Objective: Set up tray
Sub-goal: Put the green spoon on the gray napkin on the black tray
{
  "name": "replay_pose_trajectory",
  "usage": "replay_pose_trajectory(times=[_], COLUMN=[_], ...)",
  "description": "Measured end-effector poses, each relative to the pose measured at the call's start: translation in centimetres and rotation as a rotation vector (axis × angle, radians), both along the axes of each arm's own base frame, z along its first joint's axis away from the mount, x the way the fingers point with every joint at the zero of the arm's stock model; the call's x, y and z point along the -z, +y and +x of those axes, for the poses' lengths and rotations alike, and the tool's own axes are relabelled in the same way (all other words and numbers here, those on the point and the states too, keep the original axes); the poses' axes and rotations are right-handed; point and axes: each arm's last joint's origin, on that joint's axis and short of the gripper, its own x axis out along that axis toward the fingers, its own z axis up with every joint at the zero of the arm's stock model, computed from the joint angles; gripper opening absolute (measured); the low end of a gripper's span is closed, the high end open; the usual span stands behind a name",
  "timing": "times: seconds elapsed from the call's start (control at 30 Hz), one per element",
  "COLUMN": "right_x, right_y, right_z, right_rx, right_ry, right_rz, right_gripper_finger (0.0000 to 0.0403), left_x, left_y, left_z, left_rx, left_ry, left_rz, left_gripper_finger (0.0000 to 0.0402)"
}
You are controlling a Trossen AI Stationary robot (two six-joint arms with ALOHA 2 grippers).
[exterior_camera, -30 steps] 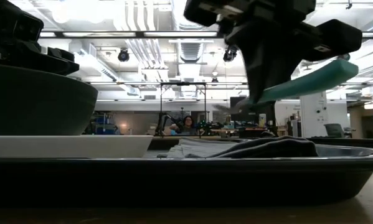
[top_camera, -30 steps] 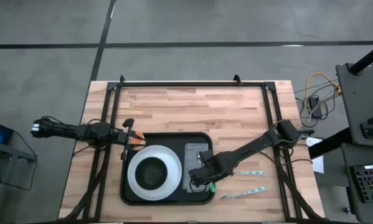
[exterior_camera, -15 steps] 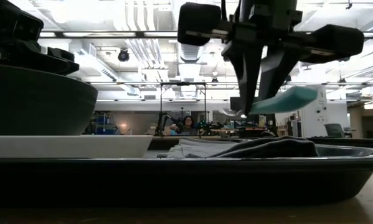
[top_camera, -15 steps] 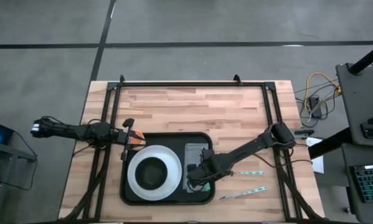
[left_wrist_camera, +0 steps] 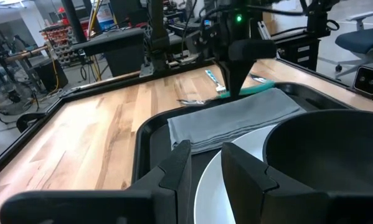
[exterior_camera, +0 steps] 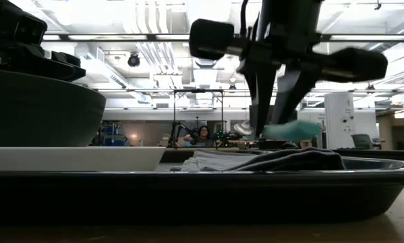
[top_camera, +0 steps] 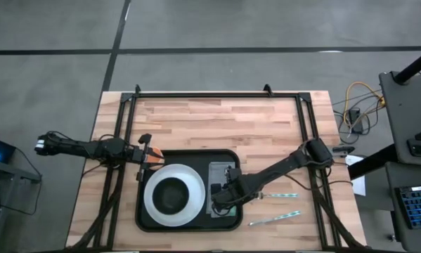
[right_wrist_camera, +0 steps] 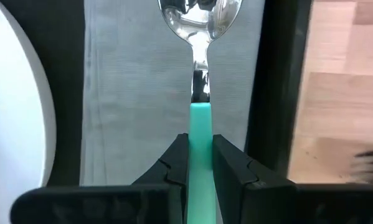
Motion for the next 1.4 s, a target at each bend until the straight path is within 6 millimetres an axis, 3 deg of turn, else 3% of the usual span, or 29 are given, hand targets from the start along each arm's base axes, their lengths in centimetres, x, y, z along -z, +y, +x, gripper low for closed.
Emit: replay_pose_trajectory(times=[0.63,1.4], right_x=[3.2,2.0], right_y=[-1.1,-0.8], right_z=[-0.2,0.0], right_rx=[-0.005,0.011], right_ry=[-0.033,-0.001], right_rz=[0.012,0.041], right_gripper_finger=[0.0035,0.0035], left_x=[0.0,0.0], left_y=[0.0,0.0], left_z=[0.0,0.0], left_rx=[0.0,0.0], left_ry=[0.0,-0.001], left_rz=[0.0,0.0], left_gripper_finger=[0.0071,0.0071])
